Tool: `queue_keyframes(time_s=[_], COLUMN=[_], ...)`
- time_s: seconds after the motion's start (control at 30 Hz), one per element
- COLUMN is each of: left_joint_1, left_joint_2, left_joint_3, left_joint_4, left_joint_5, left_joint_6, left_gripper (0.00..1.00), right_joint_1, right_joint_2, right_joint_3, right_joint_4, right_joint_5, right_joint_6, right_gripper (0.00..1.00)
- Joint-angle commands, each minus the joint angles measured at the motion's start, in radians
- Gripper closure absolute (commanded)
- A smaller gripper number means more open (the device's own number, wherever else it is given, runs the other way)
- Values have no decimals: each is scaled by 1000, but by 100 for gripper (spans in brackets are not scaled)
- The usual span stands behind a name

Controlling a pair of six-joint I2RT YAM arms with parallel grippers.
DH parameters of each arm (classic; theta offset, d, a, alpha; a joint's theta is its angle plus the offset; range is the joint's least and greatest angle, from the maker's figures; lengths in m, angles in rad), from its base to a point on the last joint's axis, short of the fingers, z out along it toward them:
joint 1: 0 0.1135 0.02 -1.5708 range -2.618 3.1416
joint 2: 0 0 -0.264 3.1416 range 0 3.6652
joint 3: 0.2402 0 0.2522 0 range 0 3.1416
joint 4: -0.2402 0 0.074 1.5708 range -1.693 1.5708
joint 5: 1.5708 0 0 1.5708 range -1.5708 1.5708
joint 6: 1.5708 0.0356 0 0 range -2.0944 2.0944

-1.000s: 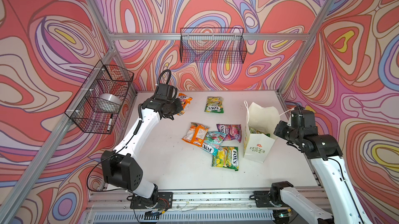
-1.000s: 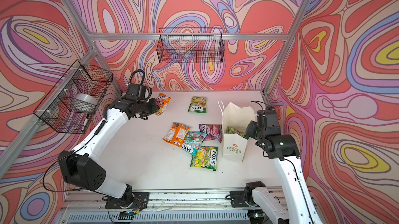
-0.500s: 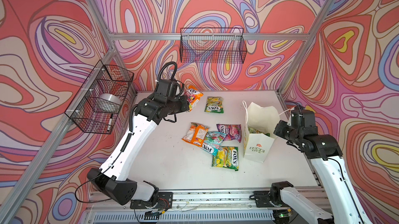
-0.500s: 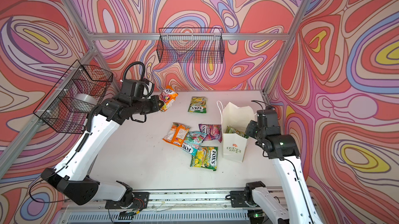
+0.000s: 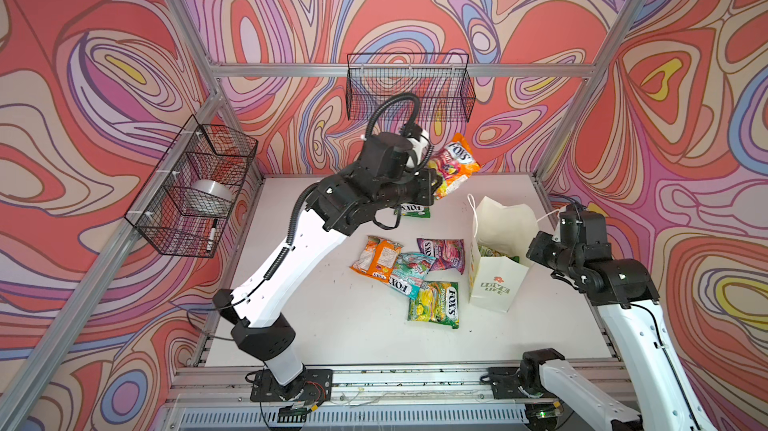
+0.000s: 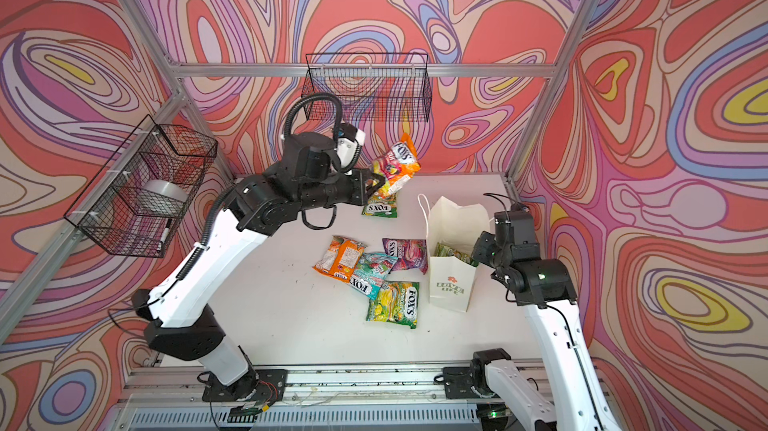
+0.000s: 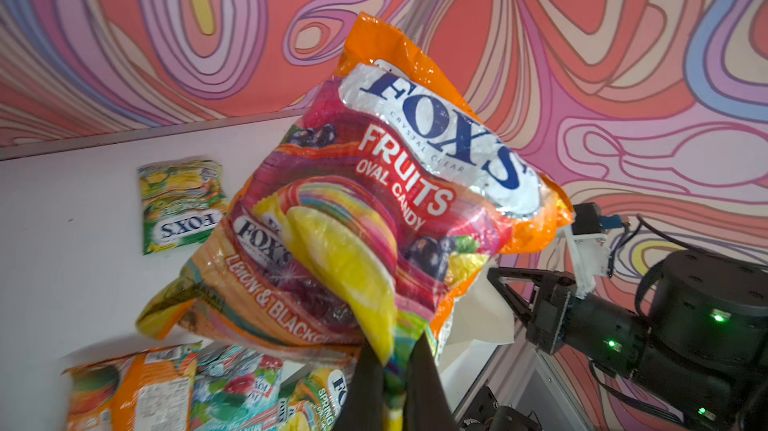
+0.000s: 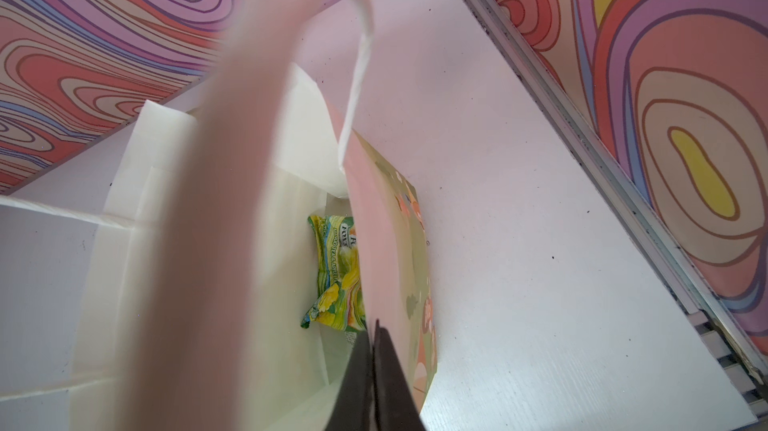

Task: Place the snacks into the paper bag
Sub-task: 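Lift the orange Fruits packet with the left gripper and carry it over the bag, then lower the orange packet into the bag and open the left gripper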

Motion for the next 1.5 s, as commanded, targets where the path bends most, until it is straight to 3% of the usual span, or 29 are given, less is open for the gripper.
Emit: queue_keyframes(time_s=[0.0,0.13,0.23,0.87,1.47], left_joint_1=[-69,-138,-166,-179,-212], left_joint_2=[92,208,251,413,447], left_joint_3=[108,233,243,247,207], left_joint_4=[45,27,52,9,-104], left_joint_5=[27,61,75,31,35], left_joint_6=[14,-1,-17,3,41], left_gripper=[99,99,99,99,98], right_joint_1=[-3,-4,-3,-4,-3], right_joint_2=[7,8,4,-6,4], right_joint_3=[9,8,8,13,18], right_joint_4=[48,55,53,45,51], right_joint_5=[-35,-38,-37,-40,-38], right_joint_6=[6,9,12,22,26], right_gripper=[100,100,100,100,100])
